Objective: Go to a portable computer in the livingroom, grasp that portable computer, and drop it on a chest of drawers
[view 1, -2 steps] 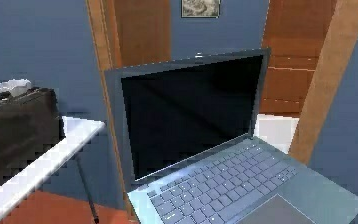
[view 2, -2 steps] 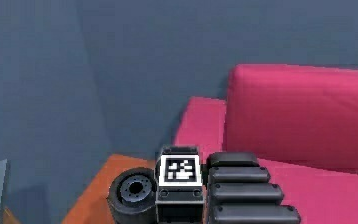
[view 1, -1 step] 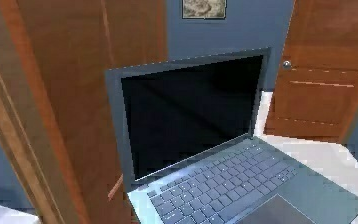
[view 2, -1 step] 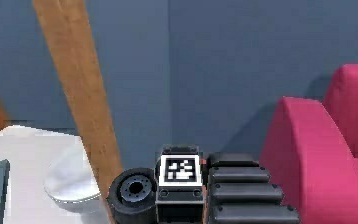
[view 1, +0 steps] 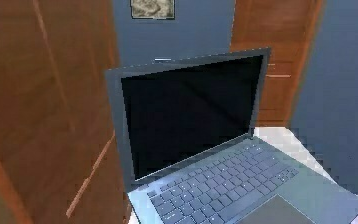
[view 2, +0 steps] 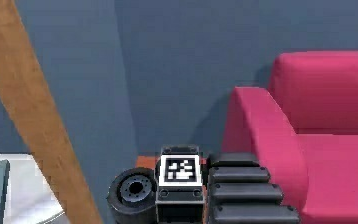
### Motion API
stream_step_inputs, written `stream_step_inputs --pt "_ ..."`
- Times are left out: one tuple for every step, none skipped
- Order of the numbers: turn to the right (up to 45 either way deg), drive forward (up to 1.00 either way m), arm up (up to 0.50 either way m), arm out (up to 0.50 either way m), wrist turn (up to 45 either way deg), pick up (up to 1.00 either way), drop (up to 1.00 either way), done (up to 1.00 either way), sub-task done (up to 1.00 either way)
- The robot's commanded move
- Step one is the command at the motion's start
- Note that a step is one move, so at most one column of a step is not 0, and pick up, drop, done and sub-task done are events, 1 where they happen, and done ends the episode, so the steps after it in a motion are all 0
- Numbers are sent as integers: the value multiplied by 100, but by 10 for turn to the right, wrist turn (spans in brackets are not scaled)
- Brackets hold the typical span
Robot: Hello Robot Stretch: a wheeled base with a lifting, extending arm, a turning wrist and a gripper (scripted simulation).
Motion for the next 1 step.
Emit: stream_step_inputs --pt "0 100 0 0 0 0 0 0 0"
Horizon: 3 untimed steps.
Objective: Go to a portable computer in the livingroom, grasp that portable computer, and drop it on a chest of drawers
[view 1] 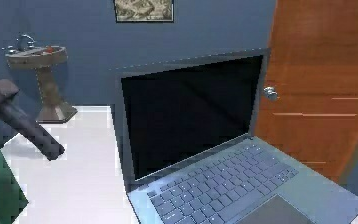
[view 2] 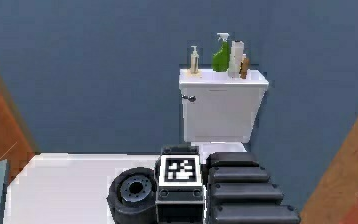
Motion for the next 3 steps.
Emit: stream_step_inputs --pt "150 0 0 0 0 0 0 0 0" --pt "0 5 0 0 0 0 0 0 0" --pt "-60 0 0 0 0 0 0 0 0"
